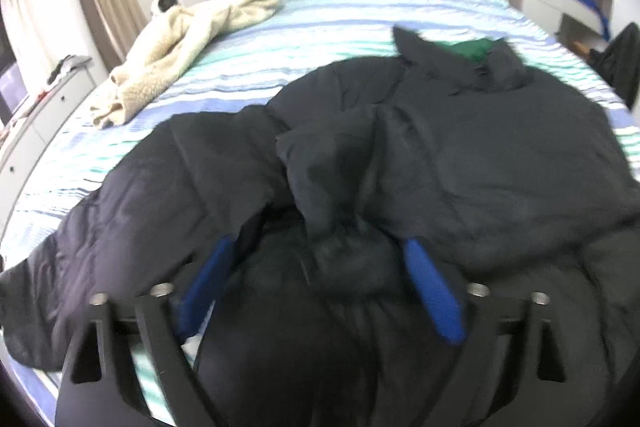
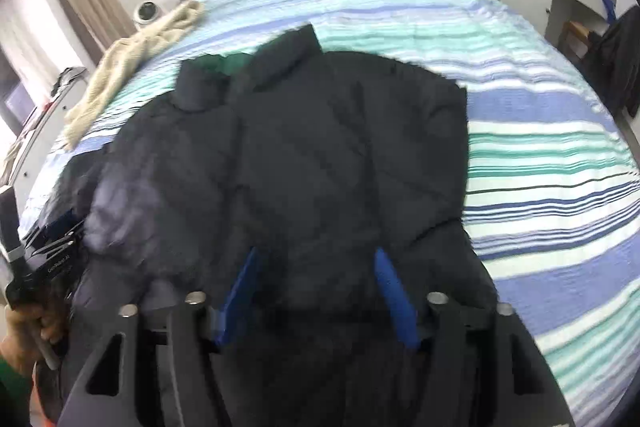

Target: Fold large clothes

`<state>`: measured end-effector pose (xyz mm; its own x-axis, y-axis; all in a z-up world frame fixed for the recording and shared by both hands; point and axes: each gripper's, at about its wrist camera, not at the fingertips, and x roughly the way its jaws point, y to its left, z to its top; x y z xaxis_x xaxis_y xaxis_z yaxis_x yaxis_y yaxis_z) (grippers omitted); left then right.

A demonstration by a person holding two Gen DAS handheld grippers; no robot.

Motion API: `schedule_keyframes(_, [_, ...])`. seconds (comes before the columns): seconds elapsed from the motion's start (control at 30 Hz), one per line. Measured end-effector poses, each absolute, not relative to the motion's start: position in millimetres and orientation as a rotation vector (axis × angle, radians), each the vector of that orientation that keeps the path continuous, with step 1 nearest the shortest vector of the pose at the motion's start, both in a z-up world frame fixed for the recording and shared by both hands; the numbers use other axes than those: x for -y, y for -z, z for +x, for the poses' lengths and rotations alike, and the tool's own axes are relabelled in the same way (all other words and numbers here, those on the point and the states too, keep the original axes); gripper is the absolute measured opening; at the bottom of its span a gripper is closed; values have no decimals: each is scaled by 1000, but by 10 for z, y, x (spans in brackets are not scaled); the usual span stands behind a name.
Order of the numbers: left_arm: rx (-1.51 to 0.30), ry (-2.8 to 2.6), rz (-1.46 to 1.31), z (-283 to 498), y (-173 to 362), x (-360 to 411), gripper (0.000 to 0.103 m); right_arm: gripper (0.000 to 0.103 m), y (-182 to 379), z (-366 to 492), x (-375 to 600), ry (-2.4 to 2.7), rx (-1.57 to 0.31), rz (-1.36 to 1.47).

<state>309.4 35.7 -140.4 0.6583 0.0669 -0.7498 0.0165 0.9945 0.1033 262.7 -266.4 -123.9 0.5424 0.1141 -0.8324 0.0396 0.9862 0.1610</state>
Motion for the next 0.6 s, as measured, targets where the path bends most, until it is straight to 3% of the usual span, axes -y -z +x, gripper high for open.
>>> schedule_keyframes(0.03, [-839,-8,110,2981,1341,-358,95,81,1167,2494,2635,-53,-994,158])
schedule_keyframes(0.3, [-795,-4,165,2331,1023,-436,97,81,760,1578,2364,-80,-881,77])
schedule_keyframes(0.6, [-832,-97,13,1985,1016,-1044,100,81,969,1111,2070,-112,-902,110])
